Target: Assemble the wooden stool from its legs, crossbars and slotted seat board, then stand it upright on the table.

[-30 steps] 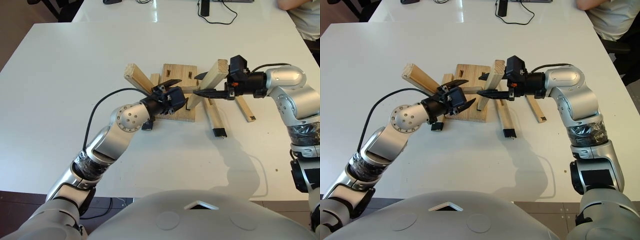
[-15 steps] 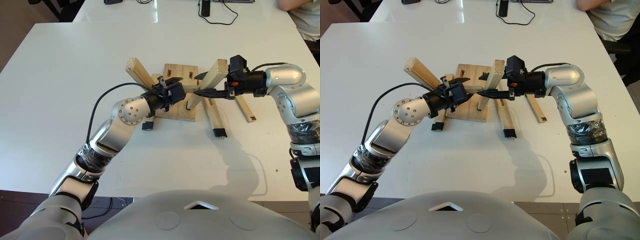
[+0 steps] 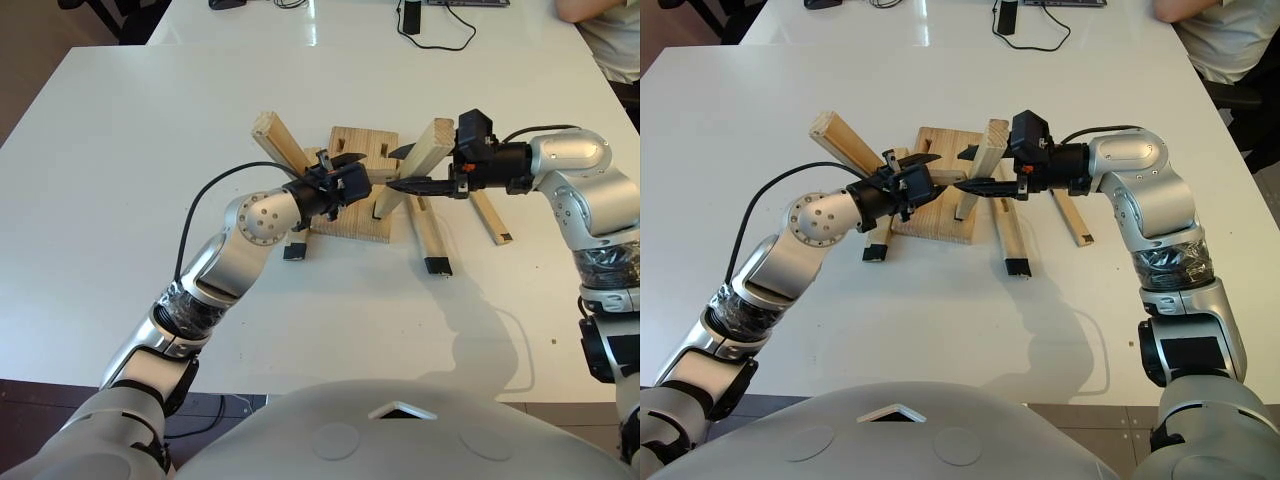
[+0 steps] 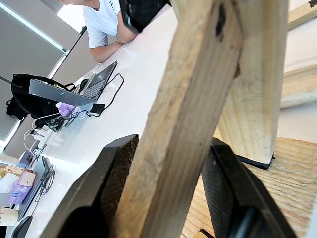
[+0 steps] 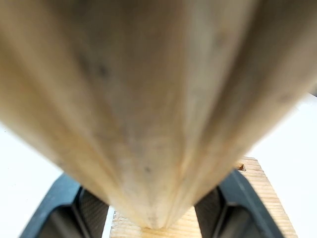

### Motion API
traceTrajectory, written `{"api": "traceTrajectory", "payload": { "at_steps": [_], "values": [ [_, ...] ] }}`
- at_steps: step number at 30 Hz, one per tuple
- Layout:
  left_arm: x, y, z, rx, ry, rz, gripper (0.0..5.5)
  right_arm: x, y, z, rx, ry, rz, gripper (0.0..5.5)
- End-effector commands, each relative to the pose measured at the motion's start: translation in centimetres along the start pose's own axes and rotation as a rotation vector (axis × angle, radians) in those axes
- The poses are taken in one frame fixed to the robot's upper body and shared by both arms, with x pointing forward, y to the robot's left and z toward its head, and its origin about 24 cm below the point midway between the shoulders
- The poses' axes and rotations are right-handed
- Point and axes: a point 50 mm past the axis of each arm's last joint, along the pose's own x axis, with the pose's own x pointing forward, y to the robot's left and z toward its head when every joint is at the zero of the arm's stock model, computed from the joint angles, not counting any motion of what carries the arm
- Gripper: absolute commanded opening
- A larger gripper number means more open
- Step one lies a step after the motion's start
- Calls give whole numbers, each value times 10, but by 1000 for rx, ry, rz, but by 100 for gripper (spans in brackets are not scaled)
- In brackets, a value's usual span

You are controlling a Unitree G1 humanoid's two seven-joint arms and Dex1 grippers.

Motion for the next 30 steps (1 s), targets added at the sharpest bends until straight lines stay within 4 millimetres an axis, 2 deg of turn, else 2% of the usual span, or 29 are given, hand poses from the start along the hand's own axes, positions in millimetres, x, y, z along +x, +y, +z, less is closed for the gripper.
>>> {"api": "traceTrajectory", "payload": {
  "at_steps": [1,7,16,17,18,19,26,30],
  "values": [
    [3,-38,-30,-157,132,-180,193,11,10,-2,40,-5,114,203],
    [-5,-33,-15,-231,37,-141,191,11,12,-4,44,3,101,203],
    [-17,-28,-14,-143,62,-136,184,11,14,-4,53,-4,90,203],
    [-17,-25,-15,-136,71,-126,184,11,15,-4,52,-4,89,203],
    [-16,-23,-16,-128,82,-115,220,10,15,-4,52,-4,88,203],
    [-15,-21,-17,-119,96,-101,227,10,16,-3,51,-6,87,203],
    [-10,-16,-22,-125,142,-83,232,9,22,2,35,-23,126,203],
    [-6,-25,-19,-108,130,-135,232,15,23,7,19,-37,133,203]
  ]
}}
